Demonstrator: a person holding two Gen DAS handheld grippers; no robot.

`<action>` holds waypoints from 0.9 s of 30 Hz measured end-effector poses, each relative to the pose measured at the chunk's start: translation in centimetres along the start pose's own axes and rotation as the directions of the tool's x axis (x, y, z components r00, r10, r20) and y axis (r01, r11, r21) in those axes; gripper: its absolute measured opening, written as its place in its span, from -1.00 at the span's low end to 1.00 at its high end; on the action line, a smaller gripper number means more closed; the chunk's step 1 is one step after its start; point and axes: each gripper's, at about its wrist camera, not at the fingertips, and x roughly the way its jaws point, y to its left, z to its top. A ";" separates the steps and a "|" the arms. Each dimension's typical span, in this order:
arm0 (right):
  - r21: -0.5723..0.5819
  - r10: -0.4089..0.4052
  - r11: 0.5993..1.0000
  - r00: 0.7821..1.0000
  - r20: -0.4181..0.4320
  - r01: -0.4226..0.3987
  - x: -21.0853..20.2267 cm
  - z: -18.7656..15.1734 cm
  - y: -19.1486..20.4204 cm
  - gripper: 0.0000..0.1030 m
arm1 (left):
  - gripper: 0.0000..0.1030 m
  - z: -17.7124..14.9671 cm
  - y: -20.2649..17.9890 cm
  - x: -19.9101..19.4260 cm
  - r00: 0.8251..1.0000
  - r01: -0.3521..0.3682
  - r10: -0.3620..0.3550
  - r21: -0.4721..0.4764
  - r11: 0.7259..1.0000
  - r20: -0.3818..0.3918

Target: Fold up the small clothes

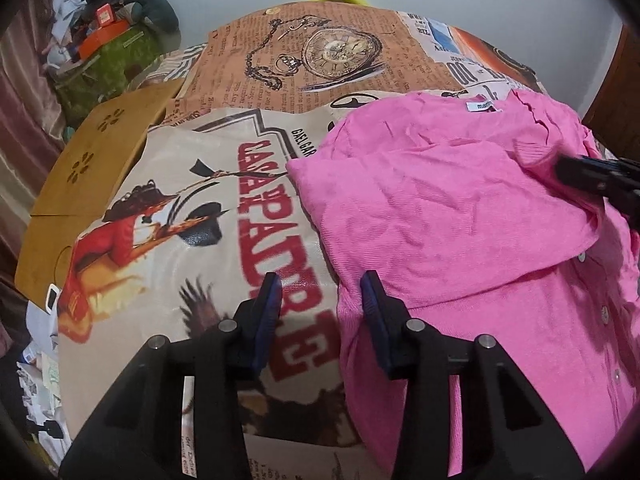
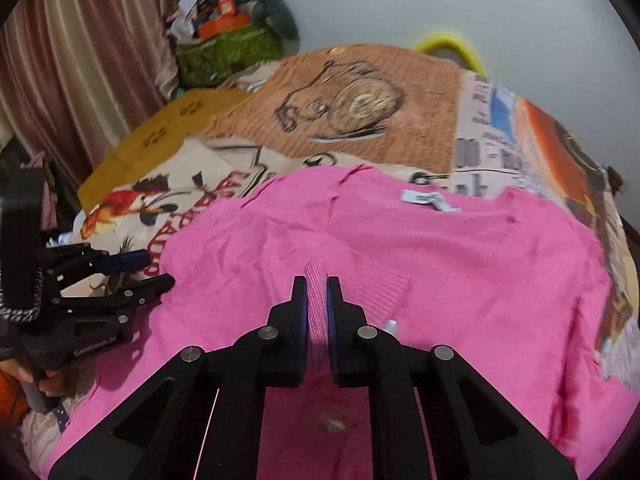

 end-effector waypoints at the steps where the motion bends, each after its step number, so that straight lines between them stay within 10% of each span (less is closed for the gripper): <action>1: 0.016 -0.002 1.000 1.000 0.004 0.002 -0.7 -0.4 -0.7 -0.85 | -0.18 0.0 -0.2 0.0 1.000 -0.011 0.011 0.007 1.000 0.000; 18: 0.124 -0.088 0.989 0.996 0.020 0.085 -9.6 -7.8 -6.9 -0.83 | 0.07 -0.4 -1.7 -3.4 0.996 -0.073 0.074 0.014 0.997 -0.058; 25: 0.273 -0.231 0.940 0.970 0.073 0.203 -15.7 -12.5 -12.6 0.20 | 0.40 -0.3 -5.8 -6.8 0.994 -0.106 0.103 0.098 0.990 0.036; 27: 0.316 -0.281 0.918 0.956 0.088 0.241 -17.1 -13.7 -14.4 0.23 | 0.46 -0.2 -7.0 -7.4 0.994 -0.102 0.096 0.112 0.988 0.058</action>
